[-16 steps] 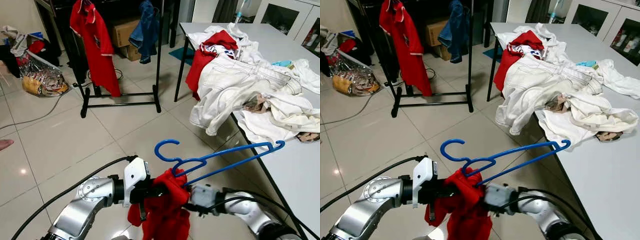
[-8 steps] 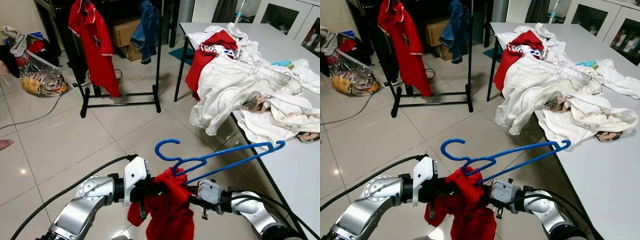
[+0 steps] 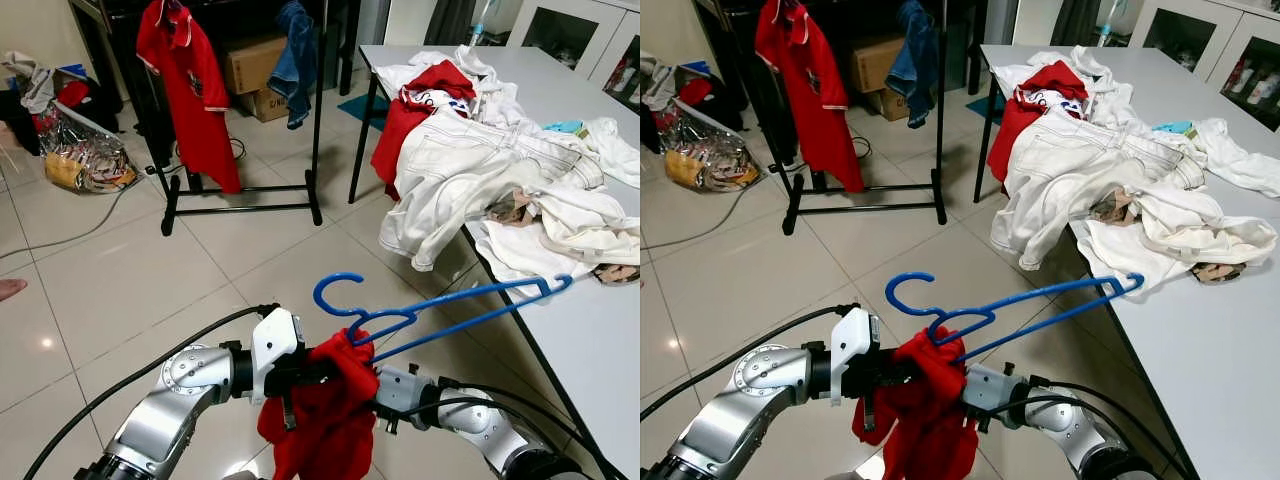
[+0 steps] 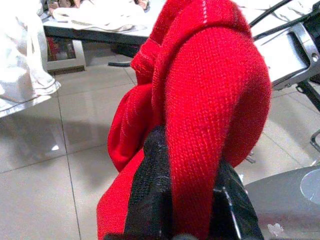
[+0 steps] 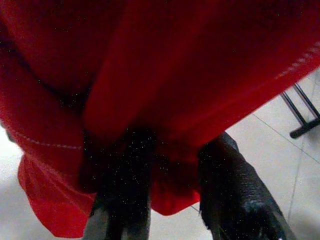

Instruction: Hang hanger

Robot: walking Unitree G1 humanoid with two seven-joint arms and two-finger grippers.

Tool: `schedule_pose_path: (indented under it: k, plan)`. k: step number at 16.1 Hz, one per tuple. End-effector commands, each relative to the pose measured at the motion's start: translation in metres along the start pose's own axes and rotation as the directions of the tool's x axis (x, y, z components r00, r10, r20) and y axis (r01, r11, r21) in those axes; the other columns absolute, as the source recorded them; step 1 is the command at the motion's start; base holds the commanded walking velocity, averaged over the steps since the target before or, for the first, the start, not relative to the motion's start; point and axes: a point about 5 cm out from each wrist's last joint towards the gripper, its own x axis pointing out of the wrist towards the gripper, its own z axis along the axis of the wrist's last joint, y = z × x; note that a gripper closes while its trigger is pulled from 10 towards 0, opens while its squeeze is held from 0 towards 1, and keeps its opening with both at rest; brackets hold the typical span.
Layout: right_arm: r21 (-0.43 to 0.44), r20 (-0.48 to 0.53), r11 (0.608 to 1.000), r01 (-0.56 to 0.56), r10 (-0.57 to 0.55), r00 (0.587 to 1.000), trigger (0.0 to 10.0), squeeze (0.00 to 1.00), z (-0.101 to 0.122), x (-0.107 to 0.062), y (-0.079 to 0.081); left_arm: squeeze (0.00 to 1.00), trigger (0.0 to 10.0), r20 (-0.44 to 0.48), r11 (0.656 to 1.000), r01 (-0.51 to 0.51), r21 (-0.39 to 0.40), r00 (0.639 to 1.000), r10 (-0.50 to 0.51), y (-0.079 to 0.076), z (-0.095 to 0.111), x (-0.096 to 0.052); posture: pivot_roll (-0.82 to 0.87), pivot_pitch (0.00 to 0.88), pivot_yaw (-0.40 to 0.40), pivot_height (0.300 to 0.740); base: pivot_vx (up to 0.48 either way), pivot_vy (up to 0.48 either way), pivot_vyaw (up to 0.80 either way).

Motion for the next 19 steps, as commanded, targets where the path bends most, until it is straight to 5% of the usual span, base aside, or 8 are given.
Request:
schedule_pose_path:
  k: [1, 3, 4, 5, 11, 19]
  plan:
    - [-0.015, -0.034, 1.0, 0.027, -0.028, 0.999, 10.0, 1.0, -0.001, 0.0, -0.007, 0.0, 10.0, -0.001, 0.999, 0.018, 0.041, 1.0, -0.018, 0.001, 0.004, 0.004, -0.01, 0.0, -0.009, 0.74, 0.0, 0.0, 0.0]
    - [-0.009, -0.062, 0.997, 0.073, -0.074, 0.995, 10.0, 0.96, -0.004, -0.001, -0.011, 0.0, 10.0, -0.001, 0.999, 0.022, 0.043, 1.0, -0.022, 0.002, 0.003, 0.006, -0.01, 0.0, -0.009, 0.74, 0.0, 0.0, 0.0]
    - [0.009, -0.068, 0.994, 0.111, -0.11, 0.992, 10.0, 0.6, -0.004, -0.002, -0.016, 0.0, 10.0, 0.0, 0.999, 0.025, 0.043, 1.0, -0.025, 0.002, 0.003, 0.006, -0.01, 0.0, -0.01, 0.74, 0.0, 0.0, 0.0]
    - [0.009, -0.069, 0.993, 0.12, -0.119, 0.99, 10.0, 0.0, -0.004, -0.001, -0.017, 0.0, 10.0, 0.001, 0.999, 0.03, 0.041, 1.0, -0.03, 0.002, 0.003, 0.007, -0.02, 0.0, -0.009, 0.74, 0.0, 0.0, 0.0]
    - [0.003, 0.003, 1.0, 0.004, -0.004, 1.0, 10.0, 0.0, 0.003, 0.01, 0.011, 0.0, 10.0, -0.001, 0.996, 0.066, 0.064, 0.998, -0.066, 0.002, 0.004, 0.013, -0.06, 0.0, 0.009, 0.74, 0.0, 0.0, 0.0]
    - [0.118, 0.043, 0.988, 0.098, -0.104, 0.994, 10.0, 0.0, 0.01, 0.014, 0.003, 0.0, 10.0, -0.007, 0.99, 0.099, 0.096, 0.995, -0.099, 0.006, 0.007, 0.02, -0.09, 0.0, 0.023, 0.74, 0.0, 0.0, 0.0]
